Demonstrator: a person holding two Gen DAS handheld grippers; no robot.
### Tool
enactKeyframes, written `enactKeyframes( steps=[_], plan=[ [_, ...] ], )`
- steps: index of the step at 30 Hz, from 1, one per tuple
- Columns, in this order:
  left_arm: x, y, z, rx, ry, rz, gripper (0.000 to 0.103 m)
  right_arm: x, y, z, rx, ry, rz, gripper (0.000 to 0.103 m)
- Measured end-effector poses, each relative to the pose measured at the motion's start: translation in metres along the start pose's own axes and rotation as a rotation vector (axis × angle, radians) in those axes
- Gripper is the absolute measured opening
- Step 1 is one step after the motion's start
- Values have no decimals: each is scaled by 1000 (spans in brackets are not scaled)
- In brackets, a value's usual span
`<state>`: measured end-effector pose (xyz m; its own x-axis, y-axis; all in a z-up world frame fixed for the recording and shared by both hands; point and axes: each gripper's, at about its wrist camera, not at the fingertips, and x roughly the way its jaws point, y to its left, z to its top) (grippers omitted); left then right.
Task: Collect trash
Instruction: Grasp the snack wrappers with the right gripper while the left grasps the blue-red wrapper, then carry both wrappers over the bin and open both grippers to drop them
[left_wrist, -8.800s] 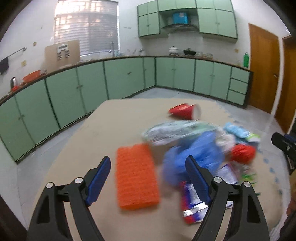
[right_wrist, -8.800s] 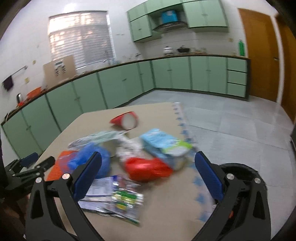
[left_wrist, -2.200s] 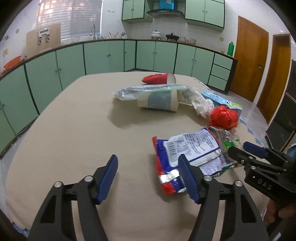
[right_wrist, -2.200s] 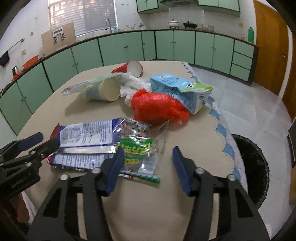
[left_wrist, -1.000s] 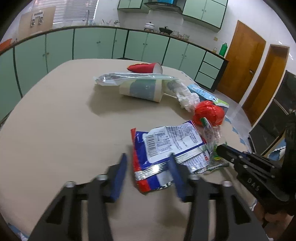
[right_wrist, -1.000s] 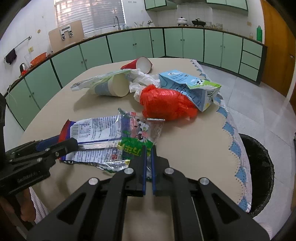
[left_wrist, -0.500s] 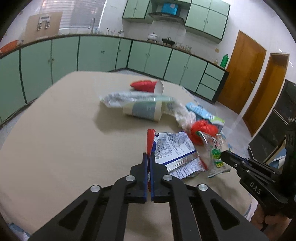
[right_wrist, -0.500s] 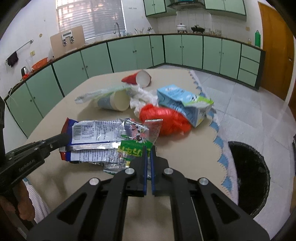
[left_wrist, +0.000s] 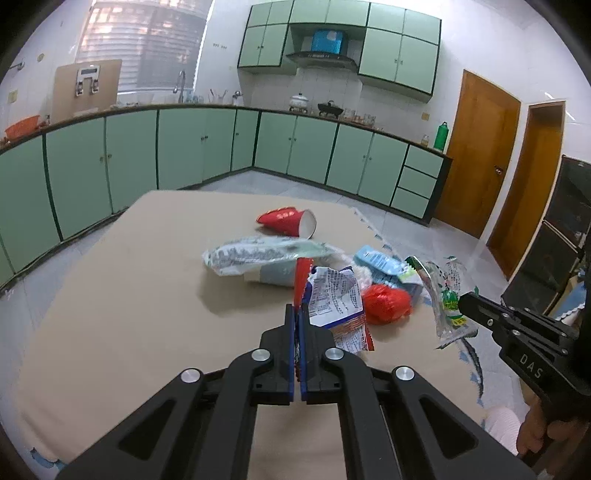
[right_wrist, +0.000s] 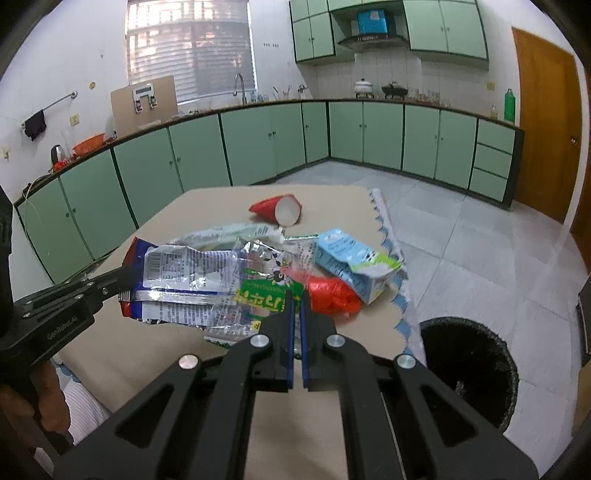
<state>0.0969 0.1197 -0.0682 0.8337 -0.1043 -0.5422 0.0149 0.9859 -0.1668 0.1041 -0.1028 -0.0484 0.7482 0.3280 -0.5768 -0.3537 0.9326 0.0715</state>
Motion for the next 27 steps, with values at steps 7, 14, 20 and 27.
enactKeyframes(
  steps=[7, 14, 20, 27],
  plan=[
    [-17, -19, 14, 27, -57, -39, 2, -24, -12, 12, 7, -50, -26, 2],
    [-15, -57, 29, 79, -88, -118, 2, -42, -43, 15, 41, -88, -100, 2],
    [7, -103, 33, 127, -74, -197, 2, -54, -83, 10, 78, -97, -194, 2],
    [40, -162, 30, 187, -49, -283, 2, -63, -143, -4, 141, -89, -311, 2]
  ],
)
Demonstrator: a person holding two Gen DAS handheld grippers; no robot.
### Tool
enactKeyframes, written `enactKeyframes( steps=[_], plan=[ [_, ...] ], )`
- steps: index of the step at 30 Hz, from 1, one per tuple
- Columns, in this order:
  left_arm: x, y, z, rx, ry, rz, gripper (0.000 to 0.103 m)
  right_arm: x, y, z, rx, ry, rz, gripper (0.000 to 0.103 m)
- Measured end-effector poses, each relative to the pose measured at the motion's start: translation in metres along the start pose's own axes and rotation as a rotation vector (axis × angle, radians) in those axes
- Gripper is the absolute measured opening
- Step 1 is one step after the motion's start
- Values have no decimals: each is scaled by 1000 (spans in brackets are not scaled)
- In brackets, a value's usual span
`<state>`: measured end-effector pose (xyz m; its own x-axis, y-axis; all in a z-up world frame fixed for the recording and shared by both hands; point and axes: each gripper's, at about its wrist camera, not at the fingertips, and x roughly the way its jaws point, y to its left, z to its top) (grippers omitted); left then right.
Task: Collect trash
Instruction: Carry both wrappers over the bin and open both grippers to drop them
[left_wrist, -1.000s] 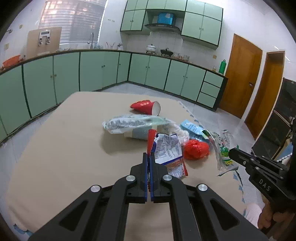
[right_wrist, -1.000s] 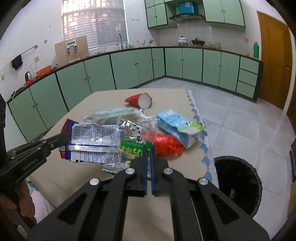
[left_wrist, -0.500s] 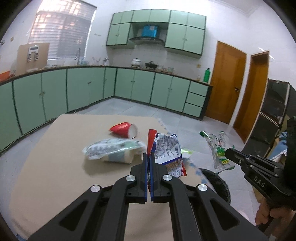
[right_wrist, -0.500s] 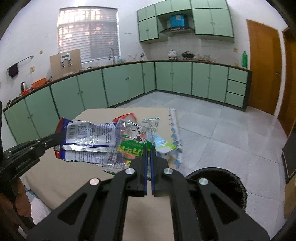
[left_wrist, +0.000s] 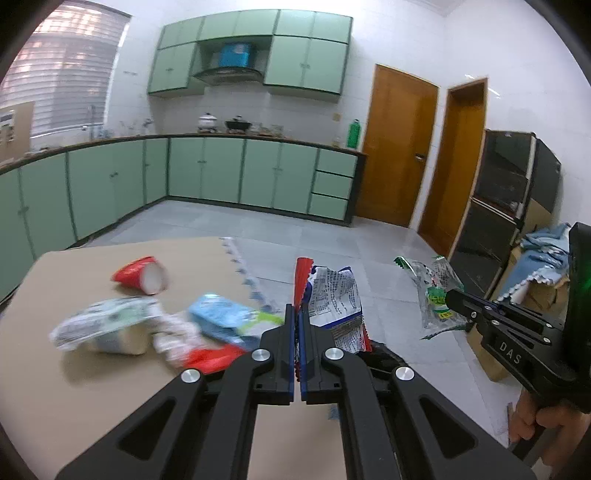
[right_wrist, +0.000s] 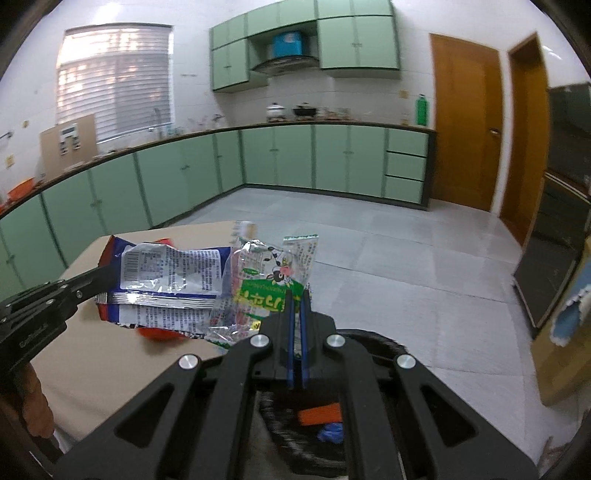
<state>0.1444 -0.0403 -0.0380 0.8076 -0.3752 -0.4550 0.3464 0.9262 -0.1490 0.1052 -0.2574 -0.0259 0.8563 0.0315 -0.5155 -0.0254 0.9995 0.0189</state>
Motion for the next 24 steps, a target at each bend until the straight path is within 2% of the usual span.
enactKeyframes(
  steps=[7, 12, 19, 24],
  plan=[
    [51, -47, 1, 52, 51, -58, 2, 23, -55, -18, 47, 46, -94, 2],
    [91, -73, -9, 88, 115, -61, 2, 57, -91, -42, 90, 117, -131, 2],
    [138, -88, -26, 102, 207, -43, 2, 99, -117, -67, 120, 192, -136, 3],
    [161, -96, -31, 93, 247, -44, 3, 118, -123, -69, 123, 213, -120, 8]
  ],
)
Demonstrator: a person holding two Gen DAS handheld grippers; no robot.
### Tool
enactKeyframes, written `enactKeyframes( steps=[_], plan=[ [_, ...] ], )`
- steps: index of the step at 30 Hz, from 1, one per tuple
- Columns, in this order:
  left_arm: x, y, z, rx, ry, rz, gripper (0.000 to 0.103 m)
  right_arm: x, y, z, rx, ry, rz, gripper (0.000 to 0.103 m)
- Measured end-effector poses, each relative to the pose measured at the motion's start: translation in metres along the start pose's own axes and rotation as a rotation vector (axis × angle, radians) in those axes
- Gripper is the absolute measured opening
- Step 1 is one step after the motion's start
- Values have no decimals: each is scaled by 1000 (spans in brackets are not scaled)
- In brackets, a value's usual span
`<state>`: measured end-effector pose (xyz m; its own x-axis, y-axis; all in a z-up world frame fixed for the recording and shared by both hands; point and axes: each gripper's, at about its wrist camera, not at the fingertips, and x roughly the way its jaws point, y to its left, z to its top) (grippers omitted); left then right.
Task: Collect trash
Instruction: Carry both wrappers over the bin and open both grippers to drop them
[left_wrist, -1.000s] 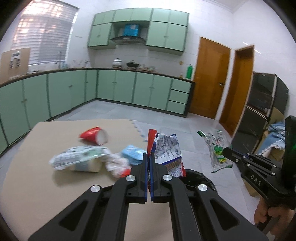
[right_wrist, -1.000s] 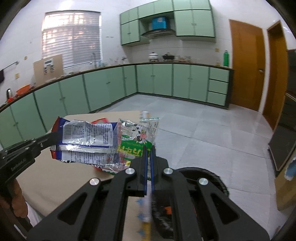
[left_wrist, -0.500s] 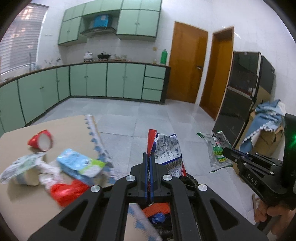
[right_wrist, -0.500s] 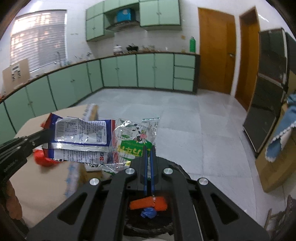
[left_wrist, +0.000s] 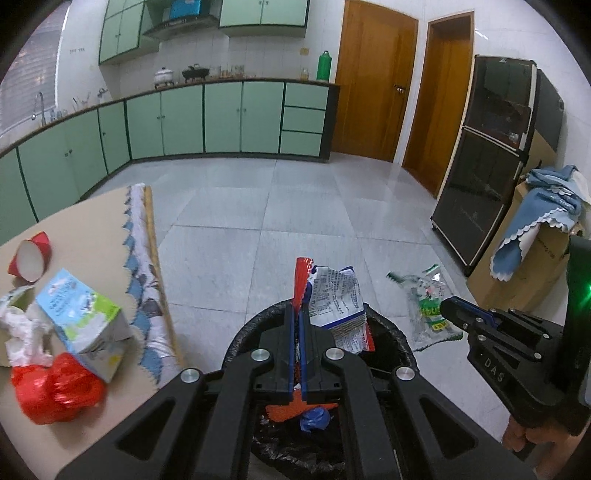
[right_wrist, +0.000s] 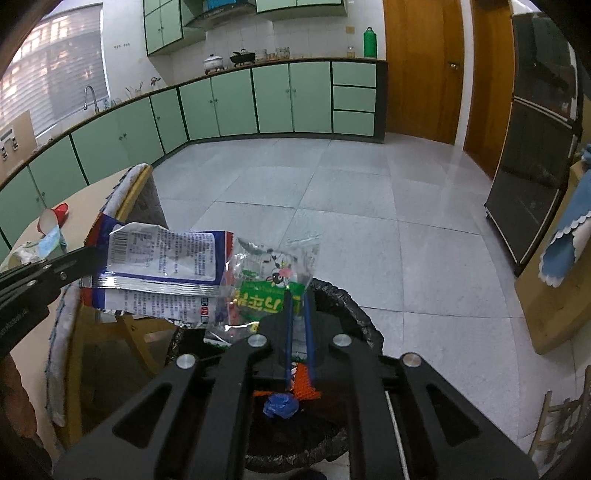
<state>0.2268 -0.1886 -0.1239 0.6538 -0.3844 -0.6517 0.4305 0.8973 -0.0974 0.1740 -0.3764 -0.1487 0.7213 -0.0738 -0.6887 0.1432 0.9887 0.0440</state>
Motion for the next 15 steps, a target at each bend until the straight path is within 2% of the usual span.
enactKeyframes(
  steps=[4, 6, 8, 9, 11, 13, 15],
  plan=[
    [9, 0, 3, -7, 8, 2, 4, 8, -3, 3, 6, 5, 5, 14],
    [11, 0, 5, -10, 5, 6, 6, 10, -6, 5, 14, 5, 14, 23],
    [12, 0, 8, -15, 4, 5, 11, 10, -8, 7, 15, 1, 17, 27],
    [12, 0, 8, -16, 4, 4, 15, 10, -8, 7, 14, -1, 15, 34],
    [10, 2, 9, -24, -1, -1, 32, 9, -9, 8, 20, -8, 12, 40],
    [8, 6, 11, -35, -7, -2, 32, 8, -10, 9, 28, -12, 12, 47],
    [1, 12, 13, -50, -18, -8, 38, 2, -9, 10, 34, -28, 12, 67]
  ],
)
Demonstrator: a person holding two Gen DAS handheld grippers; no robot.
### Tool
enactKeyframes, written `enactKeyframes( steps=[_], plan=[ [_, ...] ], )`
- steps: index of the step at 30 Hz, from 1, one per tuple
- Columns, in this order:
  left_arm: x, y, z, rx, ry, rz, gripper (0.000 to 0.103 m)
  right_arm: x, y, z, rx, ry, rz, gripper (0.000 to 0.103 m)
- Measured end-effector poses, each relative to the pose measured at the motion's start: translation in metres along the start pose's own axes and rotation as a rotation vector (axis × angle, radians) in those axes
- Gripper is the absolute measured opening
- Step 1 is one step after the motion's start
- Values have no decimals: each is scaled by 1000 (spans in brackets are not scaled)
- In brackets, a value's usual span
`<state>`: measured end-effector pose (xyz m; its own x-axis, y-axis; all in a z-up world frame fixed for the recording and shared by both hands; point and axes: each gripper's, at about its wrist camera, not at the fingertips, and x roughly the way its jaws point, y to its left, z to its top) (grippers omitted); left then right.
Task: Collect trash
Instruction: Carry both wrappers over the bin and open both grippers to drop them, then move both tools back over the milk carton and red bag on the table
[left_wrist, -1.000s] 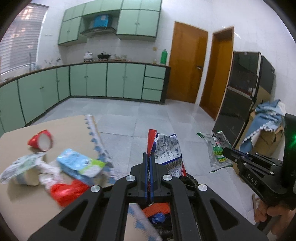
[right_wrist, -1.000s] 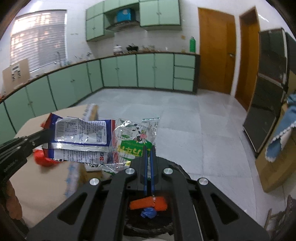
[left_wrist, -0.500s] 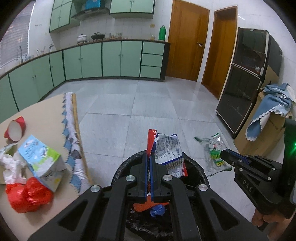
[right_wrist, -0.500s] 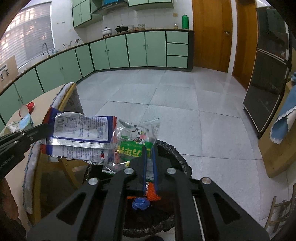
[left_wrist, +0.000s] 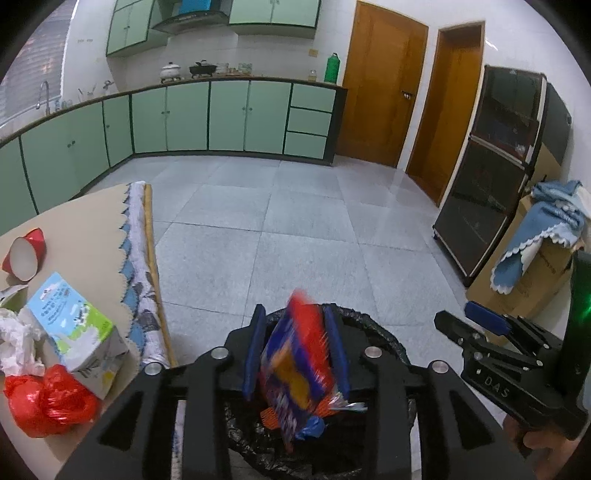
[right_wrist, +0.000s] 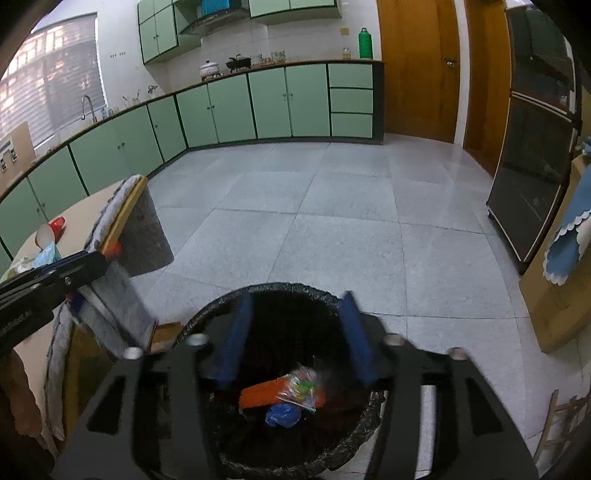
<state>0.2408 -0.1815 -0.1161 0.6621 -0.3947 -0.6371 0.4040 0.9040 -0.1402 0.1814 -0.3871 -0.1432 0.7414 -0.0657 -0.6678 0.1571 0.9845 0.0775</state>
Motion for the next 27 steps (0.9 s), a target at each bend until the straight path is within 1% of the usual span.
enactKeyframes(
  steps=[1, 2, 3, 4, 6, 8, 11, 13, 18, 21, 25, 27],
  plan=[
    [-5, 4, 2, -10, -10, -2, 46, -5, 2, 1, 1, -15, 1, 72],
    [-12, 9, 4, -25, -30, -4, 57, -9, 4, 3, 1, -29, -3, 82],
    [-19, 14, 6, -37, -48, -2, 62, -13, 4, 4, 0, -42, -9, 89],
    [-26, 18, 8, -47, -67, 2, 66, -20, 8, 6, -5, -68, -21, 90],
    [-40, 28, 12, -62, -94, 7, 66, -28, 14, 11, -16, -89, -25, 93],
    [-57, 42, 17, -81, -126, 17, 70, -37, 20, 17, -19, -117, -29, 96],
    [-81, 65, 23, -123, -168, 21, 73, -50, 31, 25, -20, -162, -19, 97],
    [-96, 80, 25, -140, -191, 39, 74, -57, 37, 30, -19, -180, -6, 98],
    [-134, 115, 18, -157, -240, 125, 77, -73, 59, 36, -20, -215, 49, 98],
    [-151, 135, 6, -167, -244, 178, 78, -79, 76, 37, -36, -225, 77, 98],
    [-169, 159, -16, -147, -236, 292, 78, -80, 107, 35, -69, -224, 124, 98],
    [-175, 171, -25, -139, -226, 329, 78, -78, 121, 33, -83, -215, 147, 98]
  ],
)
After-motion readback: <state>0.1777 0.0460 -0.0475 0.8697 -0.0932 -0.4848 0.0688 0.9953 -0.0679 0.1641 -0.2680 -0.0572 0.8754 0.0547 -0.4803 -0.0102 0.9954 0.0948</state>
